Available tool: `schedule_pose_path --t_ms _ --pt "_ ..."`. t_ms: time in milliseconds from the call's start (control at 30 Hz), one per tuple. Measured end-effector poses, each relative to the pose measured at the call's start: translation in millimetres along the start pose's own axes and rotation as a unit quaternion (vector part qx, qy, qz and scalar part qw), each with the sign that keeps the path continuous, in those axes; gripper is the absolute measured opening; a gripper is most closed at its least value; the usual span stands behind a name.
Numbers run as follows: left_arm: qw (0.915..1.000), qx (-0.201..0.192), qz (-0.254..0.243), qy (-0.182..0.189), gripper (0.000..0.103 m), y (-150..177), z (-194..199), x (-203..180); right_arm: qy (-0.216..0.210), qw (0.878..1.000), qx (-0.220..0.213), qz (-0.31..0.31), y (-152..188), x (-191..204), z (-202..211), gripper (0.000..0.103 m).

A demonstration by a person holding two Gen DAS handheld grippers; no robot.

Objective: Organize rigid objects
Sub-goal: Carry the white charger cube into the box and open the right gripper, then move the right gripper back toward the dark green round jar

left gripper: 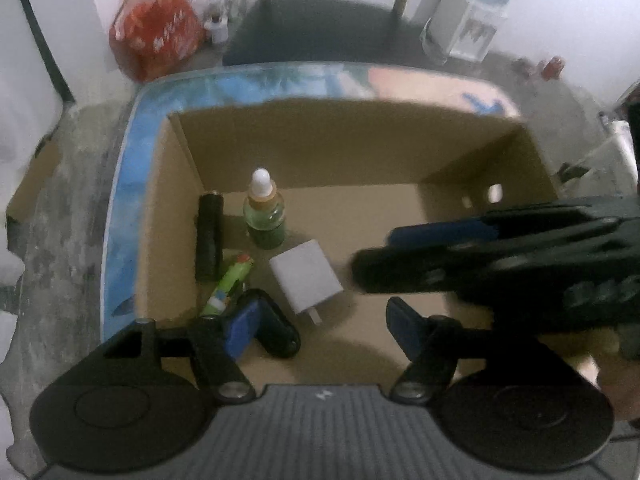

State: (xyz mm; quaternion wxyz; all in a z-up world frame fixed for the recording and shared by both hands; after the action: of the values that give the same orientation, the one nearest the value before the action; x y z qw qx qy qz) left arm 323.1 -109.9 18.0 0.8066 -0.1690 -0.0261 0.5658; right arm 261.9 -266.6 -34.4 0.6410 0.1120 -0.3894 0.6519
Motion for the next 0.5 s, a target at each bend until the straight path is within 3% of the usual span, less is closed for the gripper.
schedule_pose_path --t_ms 100,267,367,500 --pt "0.9988 -0.048 -0.013 0.002 0.075 20.3 38.1 -6.6 -0.027 0.998 -0.046 0.012 19.2 14.4 41.8 0.042" --pt "0.9908 -0.126 -0.026 0.042 0.076 67.2 97.6 -26.3 -0.056 0.99 -0.126 0.038 76.4 31.0 113.3 0.061" --pt "0.9838 -0.165 -0.038 0.058 0.077 100.5 117.4 -39.3 -0.064 0.983 -0.166 0.041 116.8 33.2 143.8 0.077" --pt "0.9766 -0.201 -0.062 0.043 0.083 149.5 120.8 -66.5 -0.061 0.975 -0.213 0.025 177.3 23.4 163.5 0.084"
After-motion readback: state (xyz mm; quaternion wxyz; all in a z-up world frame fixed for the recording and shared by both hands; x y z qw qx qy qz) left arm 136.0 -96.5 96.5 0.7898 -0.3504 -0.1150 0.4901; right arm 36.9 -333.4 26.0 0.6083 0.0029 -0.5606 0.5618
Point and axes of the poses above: each gripper's, at about its wrist camera, not at the fingertips, and z roughly against the way its jaws point, x to its left, y to its underside, the point moved 3 cm from there along -z, roughly the way its jaws point, and after that the axes turned 4 degrees about x, right-handed, at the moved point
